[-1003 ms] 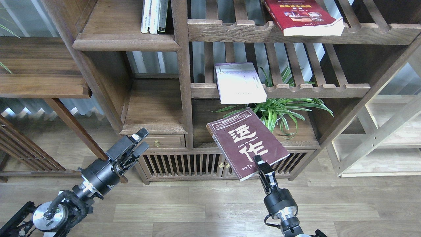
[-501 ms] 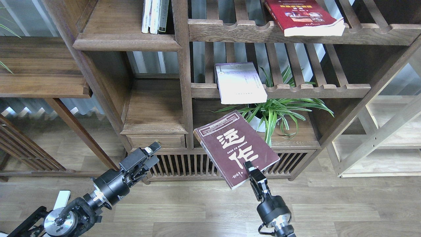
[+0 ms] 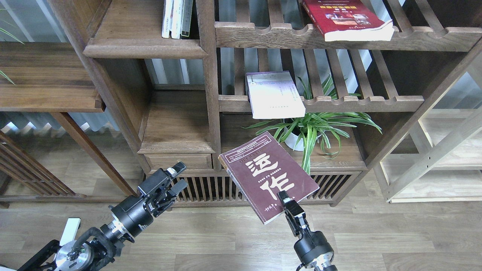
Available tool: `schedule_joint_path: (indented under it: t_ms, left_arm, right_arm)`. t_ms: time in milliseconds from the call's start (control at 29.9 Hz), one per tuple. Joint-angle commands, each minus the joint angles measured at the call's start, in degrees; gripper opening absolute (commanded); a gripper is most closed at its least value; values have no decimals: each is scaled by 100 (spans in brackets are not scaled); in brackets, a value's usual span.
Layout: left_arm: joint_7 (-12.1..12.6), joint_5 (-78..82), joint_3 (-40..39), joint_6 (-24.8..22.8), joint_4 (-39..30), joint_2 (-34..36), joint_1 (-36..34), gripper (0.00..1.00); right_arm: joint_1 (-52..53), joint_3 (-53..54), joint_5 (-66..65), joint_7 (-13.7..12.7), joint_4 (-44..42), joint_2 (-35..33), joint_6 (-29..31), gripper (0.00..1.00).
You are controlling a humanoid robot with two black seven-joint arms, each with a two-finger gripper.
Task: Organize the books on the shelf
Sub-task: 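Bring the book toward the left gripper and grasp its edge with left gripper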
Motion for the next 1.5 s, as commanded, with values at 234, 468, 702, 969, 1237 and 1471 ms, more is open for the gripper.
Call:
schedule_joint_path:
  t_ms: [234, 468, 702, 969, 1237, 1471]
  left_arm:
    - [122, -688, 337, 0, -253, 568, 293, 100]
    - [163, -1269, 593, 0, -218, 718, 249, 100]
    - [163, -1480, 558, 0, -201, 911, 258, 100]
    - [163, -1559, 549, 0, -174, 929, 258, 100]
    - [163, -1559, 557, 0, 45, 868, 126, 99]
    - [163, -1524, 637, 0, 168, 832, 65, 99]
  right_arm:
    - [445, -559, 85, -9, 0, 0, -23, 4]
    - [1017, -867, 516, -9, -18, 0, -41, 4]
    - [1210, -1262, 534, -79, -18, 0, -50, 4]
    - [1254, -1508, 525, -290, -18, 0, -102, 4]
    - [1254, -1702, 525, -299, -18, 0, -120, 4]
    - [1492, -1702, 525, -308, -27, 0, -278, 4]
